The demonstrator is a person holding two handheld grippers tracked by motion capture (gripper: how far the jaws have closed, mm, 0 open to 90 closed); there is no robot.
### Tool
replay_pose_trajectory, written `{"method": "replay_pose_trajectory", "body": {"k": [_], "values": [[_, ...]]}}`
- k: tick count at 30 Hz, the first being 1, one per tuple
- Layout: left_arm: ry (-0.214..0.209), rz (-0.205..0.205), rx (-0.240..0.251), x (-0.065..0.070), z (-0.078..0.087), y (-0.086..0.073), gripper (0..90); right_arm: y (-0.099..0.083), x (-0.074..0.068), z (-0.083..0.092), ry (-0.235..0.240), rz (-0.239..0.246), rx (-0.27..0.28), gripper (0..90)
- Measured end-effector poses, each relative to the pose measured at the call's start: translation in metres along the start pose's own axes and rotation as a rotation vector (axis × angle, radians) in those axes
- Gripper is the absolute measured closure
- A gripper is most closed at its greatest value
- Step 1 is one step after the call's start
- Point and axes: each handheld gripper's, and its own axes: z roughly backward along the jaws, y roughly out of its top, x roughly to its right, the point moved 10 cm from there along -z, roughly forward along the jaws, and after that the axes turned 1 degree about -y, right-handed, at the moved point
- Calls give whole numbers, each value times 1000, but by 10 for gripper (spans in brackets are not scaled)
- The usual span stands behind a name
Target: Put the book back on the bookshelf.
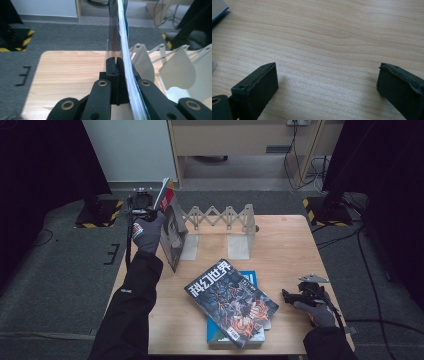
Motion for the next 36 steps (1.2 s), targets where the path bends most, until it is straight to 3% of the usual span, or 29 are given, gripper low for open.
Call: {"method": "replay_pose_trajectory", "body": {"k": [1, 12, 15, 16, 24, 36], "values": [[18, -14, -10, 0, -2, 1, 856, 0, 0, 0, 0, 2, 0, 38], [54, -21, -28, -3, -5, 1, 856, 0, 0, 0, 0, 1, 0, 38], [60, -32, -40, -1, -8, -1, 855, 0, 0, 0, -1, -1, 1, 38], [66, -52, -49, 1, -10, -5, 855, 0, 0, 0, 0, 2, 0, 38], [85, -69, -36, 1, -10, -7, 855, 0, 0, 0, -1, 2, 0, 38], [45, -25, -8, -3, -10, -10, 852, 0, 0, 0, 0, 1, 0, 38]]}}
